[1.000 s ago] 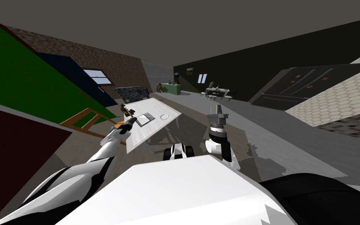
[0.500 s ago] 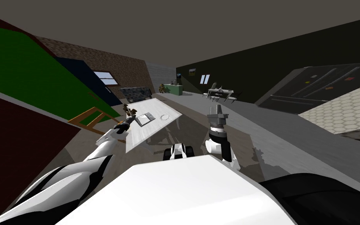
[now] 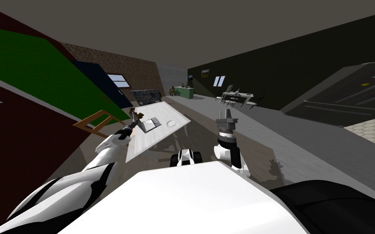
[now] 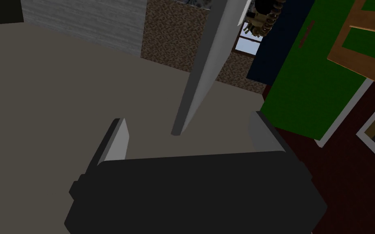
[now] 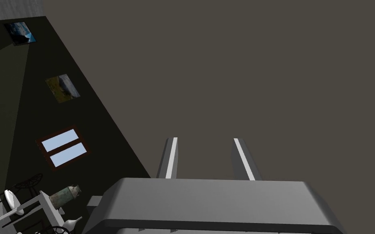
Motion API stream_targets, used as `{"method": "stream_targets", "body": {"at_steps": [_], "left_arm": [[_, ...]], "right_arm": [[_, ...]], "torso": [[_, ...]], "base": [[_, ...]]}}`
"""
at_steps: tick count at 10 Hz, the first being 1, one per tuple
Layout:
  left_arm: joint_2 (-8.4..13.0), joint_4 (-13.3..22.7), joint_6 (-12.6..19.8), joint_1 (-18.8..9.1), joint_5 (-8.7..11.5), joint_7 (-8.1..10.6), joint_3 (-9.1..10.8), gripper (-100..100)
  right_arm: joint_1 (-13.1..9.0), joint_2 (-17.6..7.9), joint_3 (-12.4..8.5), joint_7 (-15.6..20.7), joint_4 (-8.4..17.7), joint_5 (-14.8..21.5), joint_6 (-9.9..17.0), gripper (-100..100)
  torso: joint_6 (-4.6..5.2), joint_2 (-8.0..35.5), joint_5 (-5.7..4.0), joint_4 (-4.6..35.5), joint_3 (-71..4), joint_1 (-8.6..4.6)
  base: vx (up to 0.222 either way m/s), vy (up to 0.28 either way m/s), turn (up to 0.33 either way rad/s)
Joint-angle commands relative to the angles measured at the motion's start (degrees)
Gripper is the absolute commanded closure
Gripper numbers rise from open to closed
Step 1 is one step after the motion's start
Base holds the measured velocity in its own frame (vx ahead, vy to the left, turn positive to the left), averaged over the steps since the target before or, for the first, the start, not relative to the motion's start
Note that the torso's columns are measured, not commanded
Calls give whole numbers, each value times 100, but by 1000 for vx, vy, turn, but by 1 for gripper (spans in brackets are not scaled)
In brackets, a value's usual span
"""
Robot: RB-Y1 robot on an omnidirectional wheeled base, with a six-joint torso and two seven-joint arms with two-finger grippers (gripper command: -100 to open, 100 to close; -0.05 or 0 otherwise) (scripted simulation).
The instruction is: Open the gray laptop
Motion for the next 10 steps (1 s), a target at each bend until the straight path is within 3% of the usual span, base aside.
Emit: {"method": "stream_targets", "body": {"at_steps": [1, 2, 10], "left_arm": [[-15, -69, 10, 41, -75, -108, 99, -100], [-164, -86, 195, -78, -154, -323, 283, -100], [-755, -122, 919, -573, -438, -1088, 974, -100]], "right_arm": [[0, 0, 0, 0, 0, 0, 0, 0], [-2, -1, 0, 0, 0, 0, 0, 0], [-3, -2, -1, 0, 1, 0, 1, 0]], "torso": [[1, -3, 0, 0, -1, 2], [5, 11, 4, 2, 6, 15], [1, -8, 0, -2, -5, -2]], "base": [[58, -41, 34], [-49, 62, -210], [-88, 100, -145]]}}
